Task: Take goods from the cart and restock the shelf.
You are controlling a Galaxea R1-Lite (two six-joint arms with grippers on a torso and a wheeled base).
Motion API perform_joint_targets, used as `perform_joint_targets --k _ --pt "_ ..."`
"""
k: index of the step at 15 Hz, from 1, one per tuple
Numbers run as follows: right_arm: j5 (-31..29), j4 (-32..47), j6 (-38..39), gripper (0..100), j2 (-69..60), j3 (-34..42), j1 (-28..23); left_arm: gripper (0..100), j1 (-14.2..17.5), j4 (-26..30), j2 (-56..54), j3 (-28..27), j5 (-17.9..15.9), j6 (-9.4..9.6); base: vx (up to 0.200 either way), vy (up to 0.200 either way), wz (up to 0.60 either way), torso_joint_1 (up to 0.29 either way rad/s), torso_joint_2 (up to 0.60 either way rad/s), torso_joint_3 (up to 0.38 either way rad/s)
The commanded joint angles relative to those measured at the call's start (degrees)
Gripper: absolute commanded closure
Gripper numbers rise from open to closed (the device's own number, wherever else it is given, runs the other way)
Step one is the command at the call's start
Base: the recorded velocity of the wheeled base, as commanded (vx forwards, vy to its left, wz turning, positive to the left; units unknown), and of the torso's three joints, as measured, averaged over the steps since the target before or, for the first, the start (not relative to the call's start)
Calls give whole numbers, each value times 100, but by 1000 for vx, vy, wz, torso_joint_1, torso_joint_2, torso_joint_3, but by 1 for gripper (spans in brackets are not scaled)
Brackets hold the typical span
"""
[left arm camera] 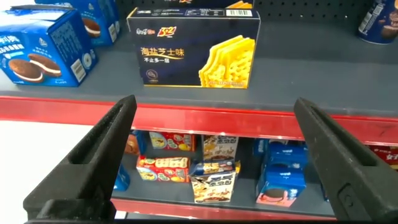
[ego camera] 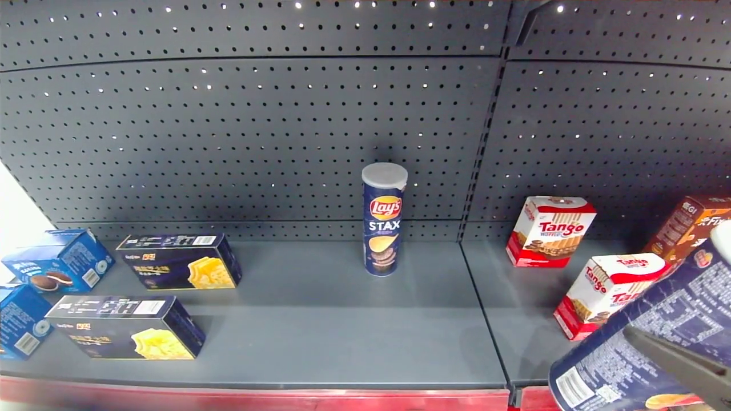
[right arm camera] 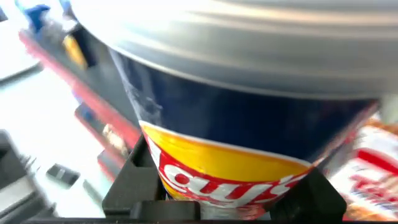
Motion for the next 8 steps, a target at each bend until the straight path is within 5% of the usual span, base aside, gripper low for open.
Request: perform_joint_targets --k 1,3,6,8 --pt "-18 36 7 100 -79 110 116 0 -1 13 5 0 -23 15 0 0 0 0 0 0" --pt "-70 98 7 100 -17 171 124 0 -27 31 5 0 -357 112 0 0 0 0 0 0" --pt "-272 748 7 100 -17 -163 142 0 -27 57 110 -18 -410 130 0 0 0 0 0 0" --pt "-281 1056 7 100 0 -400 151 0 -97 66 1253 -1081 -990 578 0 0 0 0 0 0"
